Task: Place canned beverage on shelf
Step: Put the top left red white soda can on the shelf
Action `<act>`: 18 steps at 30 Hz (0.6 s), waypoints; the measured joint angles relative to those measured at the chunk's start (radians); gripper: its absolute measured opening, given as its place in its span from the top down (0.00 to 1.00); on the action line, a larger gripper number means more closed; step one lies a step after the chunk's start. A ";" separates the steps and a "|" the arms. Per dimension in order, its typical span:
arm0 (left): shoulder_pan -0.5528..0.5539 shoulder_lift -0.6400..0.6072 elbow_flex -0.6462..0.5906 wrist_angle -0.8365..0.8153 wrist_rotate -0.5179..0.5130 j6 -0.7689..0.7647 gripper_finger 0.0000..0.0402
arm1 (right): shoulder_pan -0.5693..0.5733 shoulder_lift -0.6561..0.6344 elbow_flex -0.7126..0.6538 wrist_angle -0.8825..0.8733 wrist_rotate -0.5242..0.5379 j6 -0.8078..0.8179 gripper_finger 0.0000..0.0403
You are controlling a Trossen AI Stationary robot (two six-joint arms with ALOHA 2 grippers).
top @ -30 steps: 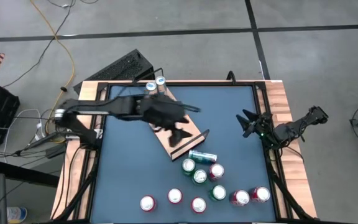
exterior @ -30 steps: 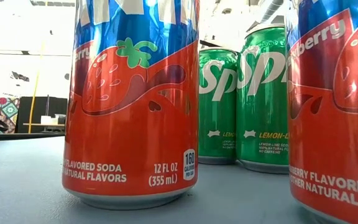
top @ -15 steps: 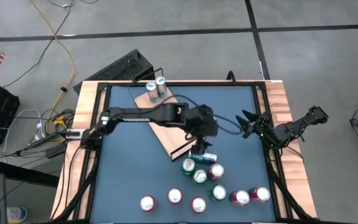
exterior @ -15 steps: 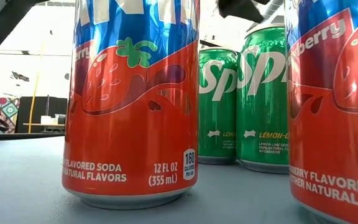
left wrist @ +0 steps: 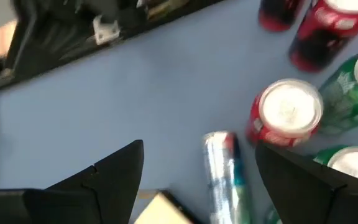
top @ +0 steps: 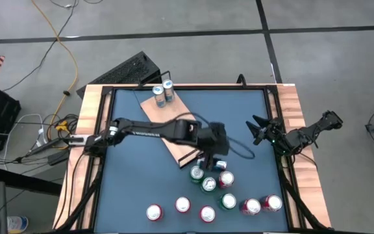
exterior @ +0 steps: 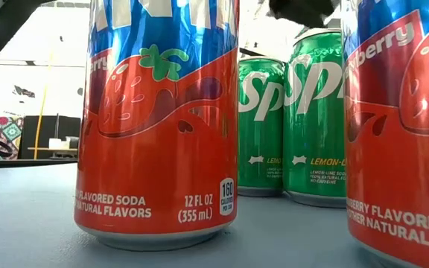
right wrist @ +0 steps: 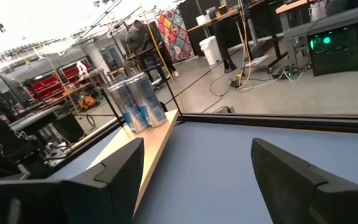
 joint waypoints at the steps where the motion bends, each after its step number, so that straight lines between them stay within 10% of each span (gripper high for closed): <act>1: -0.009 0.005 0.000 0.005 -0.017 -0.001 0.27 | 0.000 0.000 0.000 0.000 0.000 0.000 0.30; 18: -0.100 -0.237 0.000 -0.133 -0.197 -0.165 0.27 | 0.001 0.002 0.017 0.061 -0.155 -0.082 0.30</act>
